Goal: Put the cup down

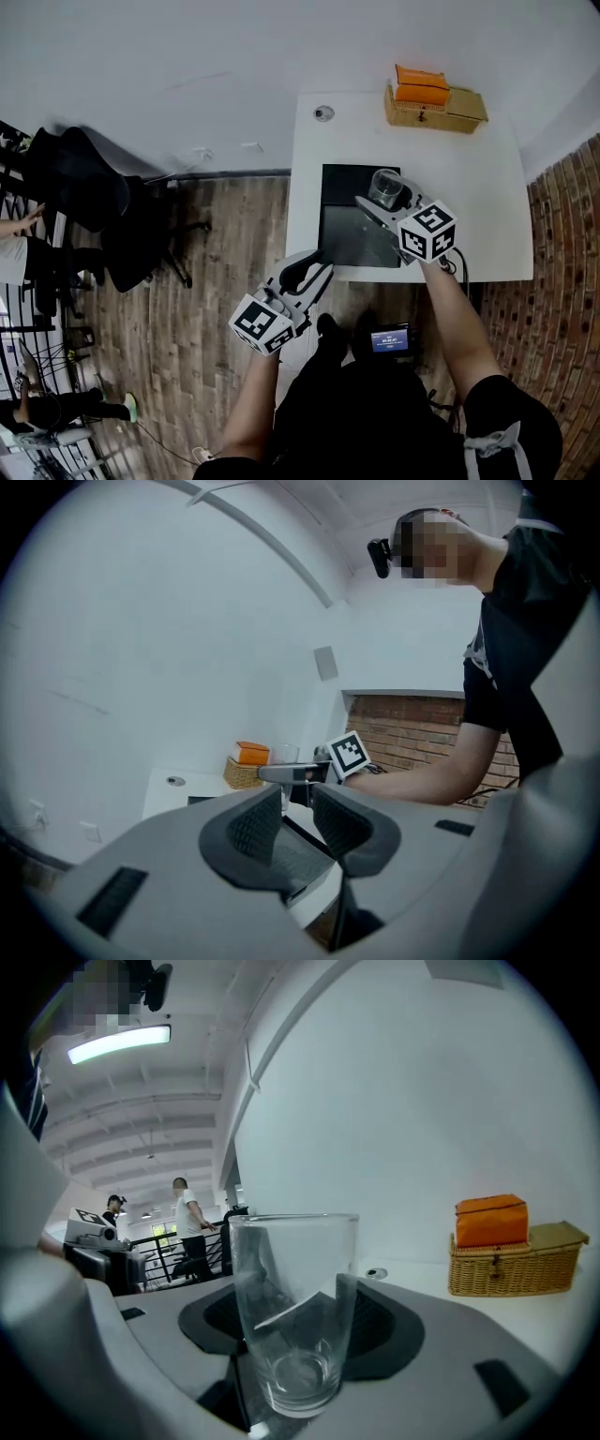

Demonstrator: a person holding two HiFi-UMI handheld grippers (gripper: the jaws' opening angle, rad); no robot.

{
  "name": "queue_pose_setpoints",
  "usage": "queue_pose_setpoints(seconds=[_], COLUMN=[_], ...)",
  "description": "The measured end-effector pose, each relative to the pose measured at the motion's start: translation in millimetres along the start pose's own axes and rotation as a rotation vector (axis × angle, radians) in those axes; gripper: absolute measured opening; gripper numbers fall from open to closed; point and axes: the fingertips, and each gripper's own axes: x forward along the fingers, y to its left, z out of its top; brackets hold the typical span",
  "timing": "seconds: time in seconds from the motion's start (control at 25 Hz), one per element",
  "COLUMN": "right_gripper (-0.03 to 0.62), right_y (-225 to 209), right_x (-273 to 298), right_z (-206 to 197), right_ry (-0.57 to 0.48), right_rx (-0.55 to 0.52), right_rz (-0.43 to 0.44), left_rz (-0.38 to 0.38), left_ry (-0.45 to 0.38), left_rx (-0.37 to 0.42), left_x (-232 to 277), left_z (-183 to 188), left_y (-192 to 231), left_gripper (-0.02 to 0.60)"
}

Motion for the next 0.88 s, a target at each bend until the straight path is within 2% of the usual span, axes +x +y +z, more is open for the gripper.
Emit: queue_pose_setpoints(seconds=[0.2, 0.44, 0.68, 0.88], right_gripper=[0.282, 0.282, 0.282, 0.282], right_y=[-9.7, -10.5, -7.2, -7.6], right_x=[53.9, 102.0, 114.2, 108.3], right_z=[4.4, -9.7, -13.5, -13.7], right_ry=[0.006, 0.056, 0.038, -0.002], right_rx=[-0.018, -0.097, -0.194, -0.201], right_rz=[0.009, -0.002, -0.034, -0.067], left_rz=[0.02, 0.034, 0.055, 0.046], left_ry=[0.008, 0.018, 0.027, 0.027], left_rx=[-0.033, -0.076, -0.098, -0.099], left_x=[2.7, 0.8, -6.1, -5.7], left_z=[-6.4, -16.3, -23.3, -22.2], left_y=[11.5, 16.3, 23.8, 26.8], left_gripper=[0.095, 0.095, 0.095, 0.095])
